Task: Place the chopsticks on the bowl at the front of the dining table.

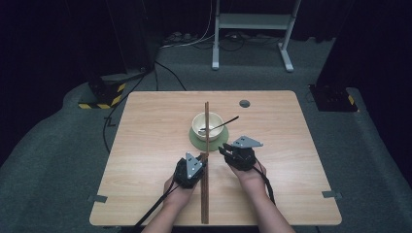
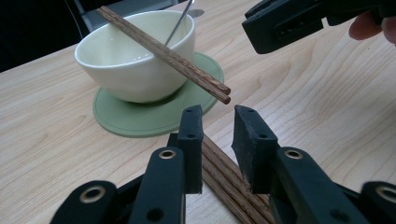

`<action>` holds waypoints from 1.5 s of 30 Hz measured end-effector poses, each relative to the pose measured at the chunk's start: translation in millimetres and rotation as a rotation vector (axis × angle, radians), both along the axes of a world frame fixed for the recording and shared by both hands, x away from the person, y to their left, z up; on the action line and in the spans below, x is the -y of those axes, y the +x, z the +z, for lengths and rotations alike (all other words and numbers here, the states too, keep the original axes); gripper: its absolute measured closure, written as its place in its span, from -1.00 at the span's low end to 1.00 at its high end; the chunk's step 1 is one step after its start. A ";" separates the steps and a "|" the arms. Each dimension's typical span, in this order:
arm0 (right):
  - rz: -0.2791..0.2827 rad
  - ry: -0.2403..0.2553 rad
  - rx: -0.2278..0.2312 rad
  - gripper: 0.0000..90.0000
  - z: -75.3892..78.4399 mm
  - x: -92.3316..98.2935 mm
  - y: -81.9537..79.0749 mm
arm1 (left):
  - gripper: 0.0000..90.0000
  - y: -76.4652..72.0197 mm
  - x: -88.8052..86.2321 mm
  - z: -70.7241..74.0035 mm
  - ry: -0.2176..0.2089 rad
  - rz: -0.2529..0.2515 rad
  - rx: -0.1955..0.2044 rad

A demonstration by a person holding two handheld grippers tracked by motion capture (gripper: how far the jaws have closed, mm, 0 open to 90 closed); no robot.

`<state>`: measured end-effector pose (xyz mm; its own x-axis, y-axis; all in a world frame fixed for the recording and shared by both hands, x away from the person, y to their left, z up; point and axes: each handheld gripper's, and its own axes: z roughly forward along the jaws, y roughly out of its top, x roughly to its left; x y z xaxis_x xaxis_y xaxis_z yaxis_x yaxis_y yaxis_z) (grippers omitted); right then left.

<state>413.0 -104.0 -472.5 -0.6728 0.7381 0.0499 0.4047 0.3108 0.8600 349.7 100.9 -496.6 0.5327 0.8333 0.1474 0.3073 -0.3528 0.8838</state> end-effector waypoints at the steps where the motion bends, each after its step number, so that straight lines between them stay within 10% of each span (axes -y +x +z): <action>1: -0.001 0.002 0.001 0.62 0.1 -0.1 -0.1 | 0.63 0.2 0.1 0.1 -0.004 0.002 0.002; 28: -0.001 0.013 0.002 0.60 1.6 -0.4 -1.6 | 0.68 4.3 -6.4 3.9 -0.015 0.017 0.016; 34: 0.026 0.032 -0.002 1.00 4.3 -10.7 8.6 | 0.91 39.8 -24.7 12.6 -0.091 0.043 -0.021; 45: -0.016 -0.055 -0.008 1.00 -4.5 -44.6 42.9 | 0.99 79.8 -9.8 12.3 -0.138 0.045 -0.057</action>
<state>455.9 -59.4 -477.0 -0.6607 0.7505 0.0146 0.4168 0.3505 0.8387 429.5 110.7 -484.2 0.4984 0.8669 0.0007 0.3714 -0.2142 0.9034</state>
